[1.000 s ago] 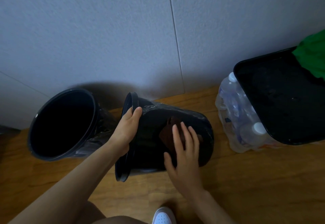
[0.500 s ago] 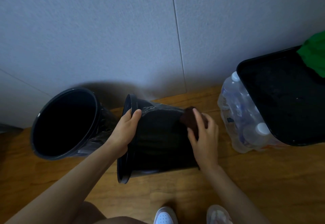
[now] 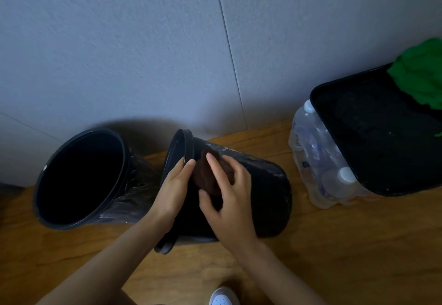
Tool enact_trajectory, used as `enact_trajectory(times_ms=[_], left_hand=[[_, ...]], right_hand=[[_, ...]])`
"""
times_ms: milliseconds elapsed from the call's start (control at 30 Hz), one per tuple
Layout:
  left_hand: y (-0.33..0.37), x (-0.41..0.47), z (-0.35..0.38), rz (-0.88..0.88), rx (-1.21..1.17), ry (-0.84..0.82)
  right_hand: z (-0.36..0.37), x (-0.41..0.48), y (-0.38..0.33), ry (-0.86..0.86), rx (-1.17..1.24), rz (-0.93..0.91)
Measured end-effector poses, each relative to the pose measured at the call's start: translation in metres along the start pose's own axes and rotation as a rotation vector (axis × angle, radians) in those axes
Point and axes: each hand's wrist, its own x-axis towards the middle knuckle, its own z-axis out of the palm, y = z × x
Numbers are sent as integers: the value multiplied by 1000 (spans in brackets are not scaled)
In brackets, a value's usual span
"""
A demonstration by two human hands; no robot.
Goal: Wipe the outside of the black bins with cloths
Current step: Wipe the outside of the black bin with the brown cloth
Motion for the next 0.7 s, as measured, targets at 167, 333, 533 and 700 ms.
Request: enact_trajectory(times_ms=[167,333,533,700], left_hand=[[-3,-4,-3,81,-75,-32],[-1,-6,-4,95,-75,-91],[-1,-12,-9,77,-20,-99],[1,-16,-8,72,28,-122]], right_hand=[[-1,10,7,-15,29,-7],[4,11,14,-26,46,22],[-12,50,54,-22,2,303],[-29,36,78,-15,-40,428]])
